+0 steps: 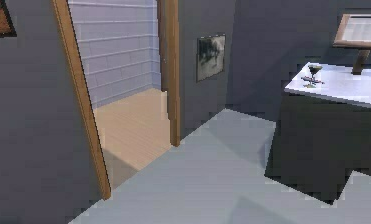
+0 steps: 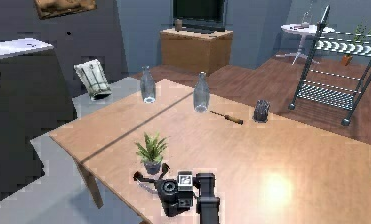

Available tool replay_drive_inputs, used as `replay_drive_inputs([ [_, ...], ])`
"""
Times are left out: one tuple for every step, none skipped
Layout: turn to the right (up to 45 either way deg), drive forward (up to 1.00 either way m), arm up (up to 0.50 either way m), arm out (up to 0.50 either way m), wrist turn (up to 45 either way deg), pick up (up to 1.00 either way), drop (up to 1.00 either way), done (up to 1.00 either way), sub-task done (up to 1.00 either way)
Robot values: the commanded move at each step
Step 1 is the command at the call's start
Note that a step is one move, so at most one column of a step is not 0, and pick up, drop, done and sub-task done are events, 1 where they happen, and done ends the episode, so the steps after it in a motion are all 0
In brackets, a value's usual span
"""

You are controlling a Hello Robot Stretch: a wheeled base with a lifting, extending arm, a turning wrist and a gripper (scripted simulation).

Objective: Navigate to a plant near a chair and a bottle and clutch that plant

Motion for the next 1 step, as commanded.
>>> replay_drive_inputs([
  [0.0,0.0,0.0,0.0,0.0,0.0,0.0,1.0,0.0],
])
